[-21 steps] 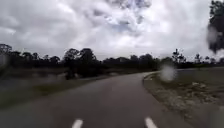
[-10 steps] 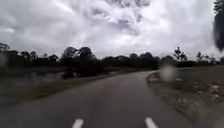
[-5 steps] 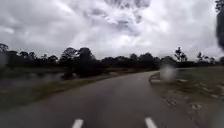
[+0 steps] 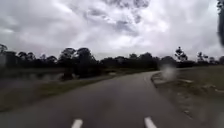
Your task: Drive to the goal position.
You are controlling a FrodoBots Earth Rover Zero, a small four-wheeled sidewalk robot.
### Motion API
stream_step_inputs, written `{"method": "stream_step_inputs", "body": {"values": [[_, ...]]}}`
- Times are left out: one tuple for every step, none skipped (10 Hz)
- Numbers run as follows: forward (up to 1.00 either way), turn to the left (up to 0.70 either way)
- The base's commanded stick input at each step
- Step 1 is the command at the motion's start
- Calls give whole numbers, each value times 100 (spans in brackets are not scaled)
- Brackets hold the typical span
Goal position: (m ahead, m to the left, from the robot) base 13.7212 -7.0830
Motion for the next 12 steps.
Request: {"method": "stream_step_inputs", "body": {"values": [[85, 0], [85, 0], [85, 0], [85, -10], [85, -22], [85, -34], [85, -34], [85, -34], [85, -32], [85, -27], [85, -1], [85, 0]]}}
